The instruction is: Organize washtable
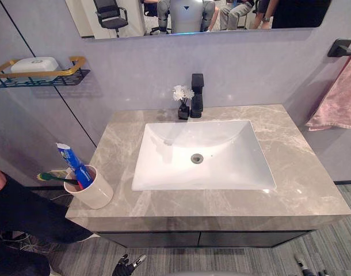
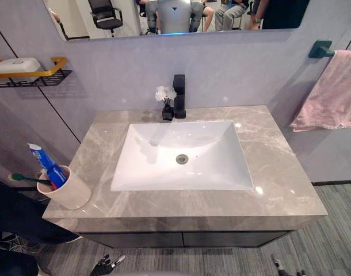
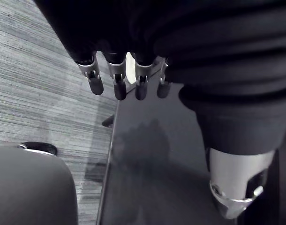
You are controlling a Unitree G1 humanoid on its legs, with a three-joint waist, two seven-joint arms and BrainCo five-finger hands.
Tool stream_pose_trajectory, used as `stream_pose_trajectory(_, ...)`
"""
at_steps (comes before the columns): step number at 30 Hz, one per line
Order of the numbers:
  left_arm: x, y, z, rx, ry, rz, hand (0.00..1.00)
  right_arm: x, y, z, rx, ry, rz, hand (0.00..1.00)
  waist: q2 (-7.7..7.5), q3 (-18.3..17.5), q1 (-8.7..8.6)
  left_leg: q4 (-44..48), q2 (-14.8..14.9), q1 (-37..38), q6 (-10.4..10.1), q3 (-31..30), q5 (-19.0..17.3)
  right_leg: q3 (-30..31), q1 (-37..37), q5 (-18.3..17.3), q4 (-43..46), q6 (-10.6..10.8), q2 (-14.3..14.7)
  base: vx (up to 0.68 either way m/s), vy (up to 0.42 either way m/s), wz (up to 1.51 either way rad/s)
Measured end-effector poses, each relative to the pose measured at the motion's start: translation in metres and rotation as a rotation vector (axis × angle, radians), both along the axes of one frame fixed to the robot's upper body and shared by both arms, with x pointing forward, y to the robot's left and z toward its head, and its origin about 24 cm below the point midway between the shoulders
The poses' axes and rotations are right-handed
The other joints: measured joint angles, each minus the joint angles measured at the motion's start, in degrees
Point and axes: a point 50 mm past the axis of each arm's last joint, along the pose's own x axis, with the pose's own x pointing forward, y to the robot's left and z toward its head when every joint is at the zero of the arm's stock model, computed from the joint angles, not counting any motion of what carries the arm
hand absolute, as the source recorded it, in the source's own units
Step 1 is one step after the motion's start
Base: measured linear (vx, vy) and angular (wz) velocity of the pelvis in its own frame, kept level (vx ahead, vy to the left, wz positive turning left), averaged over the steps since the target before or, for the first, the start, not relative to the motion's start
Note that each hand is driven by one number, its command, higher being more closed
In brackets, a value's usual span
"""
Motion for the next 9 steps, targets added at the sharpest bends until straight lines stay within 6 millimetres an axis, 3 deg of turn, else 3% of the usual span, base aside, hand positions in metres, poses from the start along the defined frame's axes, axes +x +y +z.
stream_pose_trajectory(9,-0.001,0.003,-0.002,0.009,0.016,-0.013,0.00,-0.005,0.032,-0.022,0.121,0.122,0.219,0.00,-0.72,0.03,0.06,-1.40,-0.33,1.33,-0.36,-0.93,0.31,-0.40,1.19,0.41,-1.46,0.37,0.18,0.00,0.002,0.01)
